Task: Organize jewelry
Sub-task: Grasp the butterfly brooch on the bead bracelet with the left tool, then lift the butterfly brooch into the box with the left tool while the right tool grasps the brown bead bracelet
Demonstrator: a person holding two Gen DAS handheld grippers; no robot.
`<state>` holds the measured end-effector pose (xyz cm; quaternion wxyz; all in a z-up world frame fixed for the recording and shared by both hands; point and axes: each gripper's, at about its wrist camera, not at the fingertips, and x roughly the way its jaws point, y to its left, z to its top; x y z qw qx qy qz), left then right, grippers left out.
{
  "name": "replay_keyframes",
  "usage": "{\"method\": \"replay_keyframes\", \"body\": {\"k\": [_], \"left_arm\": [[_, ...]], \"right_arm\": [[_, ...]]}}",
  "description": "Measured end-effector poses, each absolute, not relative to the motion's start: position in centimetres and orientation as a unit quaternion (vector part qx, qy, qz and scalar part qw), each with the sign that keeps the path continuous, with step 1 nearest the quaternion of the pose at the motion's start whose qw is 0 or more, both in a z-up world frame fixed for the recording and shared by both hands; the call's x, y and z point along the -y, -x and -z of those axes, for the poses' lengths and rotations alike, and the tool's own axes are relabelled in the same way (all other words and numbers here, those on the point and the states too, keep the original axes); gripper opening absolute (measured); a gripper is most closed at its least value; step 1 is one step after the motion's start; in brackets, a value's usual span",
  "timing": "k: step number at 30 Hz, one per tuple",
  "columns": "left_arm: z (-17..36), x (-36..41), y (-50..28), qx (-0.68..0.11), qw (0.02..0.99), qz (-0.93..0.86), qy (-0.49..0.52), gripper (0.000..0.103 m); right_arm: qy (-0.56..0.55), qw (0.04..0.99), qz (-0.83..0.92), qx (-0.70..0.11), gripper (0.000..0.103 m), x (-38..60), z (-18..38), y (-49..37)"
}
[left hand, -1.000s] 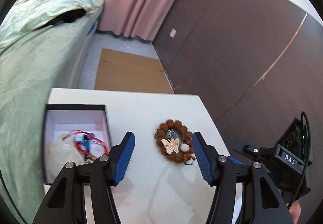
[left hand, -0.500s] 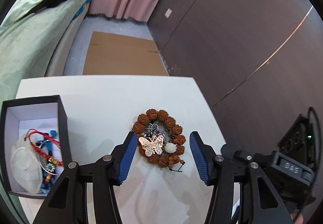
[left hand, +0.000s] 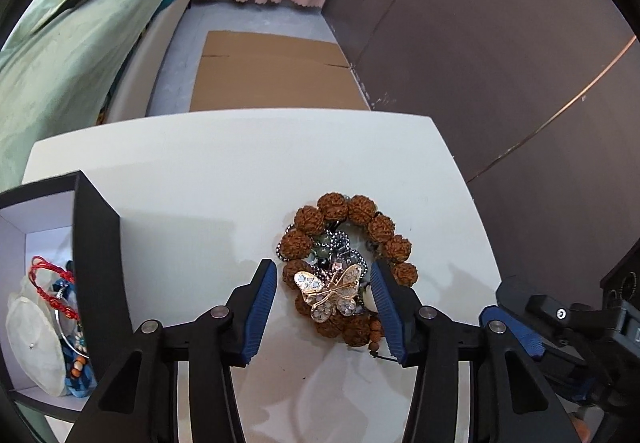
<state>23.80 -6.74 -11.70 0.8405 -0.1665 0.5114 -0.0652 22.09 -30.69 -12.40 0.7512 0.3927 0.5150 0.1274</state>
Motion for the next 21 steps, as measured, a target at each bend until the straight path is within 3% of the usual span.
{"method": "replay_keyframes", "body": {"k": [4, 6, 9, 21], "left_arm": [[12.5, 7.0, -23.9, -0.514, 0.839, 0.061, 0.165, 0.049], [12.7, 7.1, -24.0, -0.51, 0.842, 0.06, 0.164, 0.039], [12.6, 6.9, -23.9, -0.502, 0.846, 0.064, 0.166, 0.033], [10.7, 5.5, -23.2, -0.487, 0.846, 0.087, 0.198, 0.032]], "right_arm": [[-0.397, 0.746, -0.129, -0.518, 0.049, 30.7, 12.6, -22.1], [-0.399, 0.744, -0.13, -0.52, 0.049, 30.7, 12.8, -22.2], [-0.392, 0.745, -0.13, -0.524, 0.049, 30.5, 12.9, -22.2], [-0.342, 0.756, -0.133, -0.542, 0.049, 28.0, 13.4, -23.9]]}}
